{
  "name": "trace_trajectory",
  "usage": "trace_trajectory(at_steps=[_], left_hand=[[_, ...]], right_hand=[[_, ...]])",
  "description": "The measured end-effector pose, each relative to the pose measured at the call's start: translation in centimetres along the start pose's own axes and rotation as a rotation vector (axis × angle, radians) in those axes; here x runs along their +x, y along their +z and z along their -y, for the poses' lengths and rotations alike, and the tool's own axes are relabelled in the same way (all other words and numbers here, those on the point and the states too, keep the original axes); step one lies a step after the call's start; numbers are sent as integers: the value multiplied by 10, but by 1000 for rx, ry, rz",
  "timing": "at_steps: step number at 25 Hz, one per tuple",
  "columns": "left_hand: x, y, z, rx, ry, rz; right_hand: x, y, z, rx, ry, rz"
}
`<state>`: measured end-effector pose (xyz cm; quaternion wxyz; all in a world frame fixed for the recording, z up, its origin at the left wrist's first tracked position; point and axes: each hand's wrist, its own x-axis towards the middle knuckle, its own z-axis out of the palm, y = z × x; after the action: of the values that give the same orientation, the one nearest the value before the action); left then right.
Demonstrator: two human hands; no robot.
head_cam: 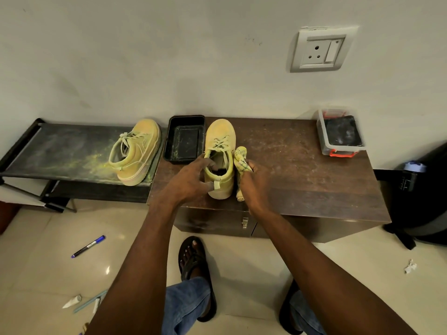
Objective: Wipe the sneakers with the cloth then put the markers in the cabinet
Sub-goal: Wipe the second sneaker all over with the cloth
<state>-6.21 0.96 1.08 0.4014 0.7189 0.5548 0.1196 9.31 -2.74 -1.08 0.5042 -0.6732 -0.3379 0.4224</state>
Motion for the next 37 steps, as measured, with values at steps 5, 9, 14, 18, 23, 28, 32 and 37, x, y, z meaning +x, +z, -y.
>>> trace_trajectory(at_steps=[5,9,14,18,23,28,32,37], left_hand=[[9,10,-3,-8,69,-51],[10,11,-9,-400,120,-32],[9,10,-16,-609,143,80],[15,7,-11,-845,51,153],[14,8,-11,-692,58,165],[18,10,-9,-643,64,118],[17,8,-6,-651,59,131],[19,7,-3,-699,43,113]], right_hand=[[-10,-8,3,-2,-114,13],[-6,-29,-4,-204,-493,80],[6,-50,-4,-165,-289,-49],[-7,-47,0,-286,-654,69],[7,-68,-4,-260,-391,-63],[-6,-53,-14,-474,-818,192],[9,-68,-16,-400,-505,-52],[-7,-48,-16,-562,-936,202]])
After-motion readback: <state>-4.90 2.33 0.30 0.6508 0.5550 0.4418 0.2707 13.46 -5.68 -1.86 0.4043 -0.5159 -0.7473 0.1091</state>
